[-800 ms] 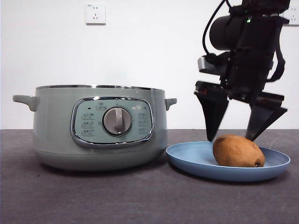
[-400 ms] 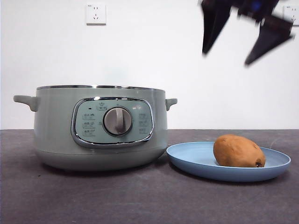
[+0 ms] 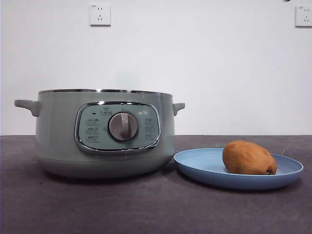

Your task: Take the potato out from the steamer,put the potato on the plate,close the lid

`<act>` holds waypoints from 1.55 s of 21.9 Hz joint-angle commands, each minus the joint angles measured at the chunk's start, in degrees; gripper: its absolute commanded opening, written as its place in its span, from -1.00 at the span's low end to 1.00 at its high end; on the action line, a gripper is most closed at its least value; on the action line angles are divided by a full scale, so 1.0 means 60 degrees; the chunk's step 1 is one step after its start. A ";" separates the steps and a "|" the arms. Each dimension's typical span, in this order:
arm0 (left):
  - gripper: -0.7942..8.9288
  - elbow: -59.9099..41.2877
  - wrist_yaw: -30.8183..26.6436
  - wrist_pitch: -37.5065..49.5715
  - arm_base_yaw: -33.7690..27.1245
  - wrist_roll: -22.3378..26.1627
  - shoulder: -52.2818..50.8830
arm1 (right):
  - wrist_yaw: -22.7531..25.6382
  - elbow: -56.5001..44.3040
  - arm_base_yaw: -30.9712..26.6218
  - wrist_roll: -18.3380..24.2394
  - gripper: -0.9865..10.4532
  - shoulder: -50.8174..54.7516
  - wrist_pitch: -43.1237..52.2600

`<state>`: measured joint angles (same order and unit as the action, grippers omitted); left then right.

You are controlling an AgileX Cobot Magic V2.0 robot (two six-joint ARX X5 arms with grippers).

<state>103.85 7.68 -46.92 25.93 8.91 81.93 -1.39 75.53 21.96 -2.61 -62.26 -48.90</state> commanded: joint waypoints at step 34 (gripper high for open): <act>-0.85 -0.5697 0.0138 0.4889 -0.0382 -0.1031 0.0058 | 0.0299 0.0015 -0.0725 -0.0098 0.11 0.0189 -0.0692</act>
<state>69.30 8.12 -20.14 23.77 3.36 82.15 0.23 75.55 17.61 -2.63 -61.12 -53.15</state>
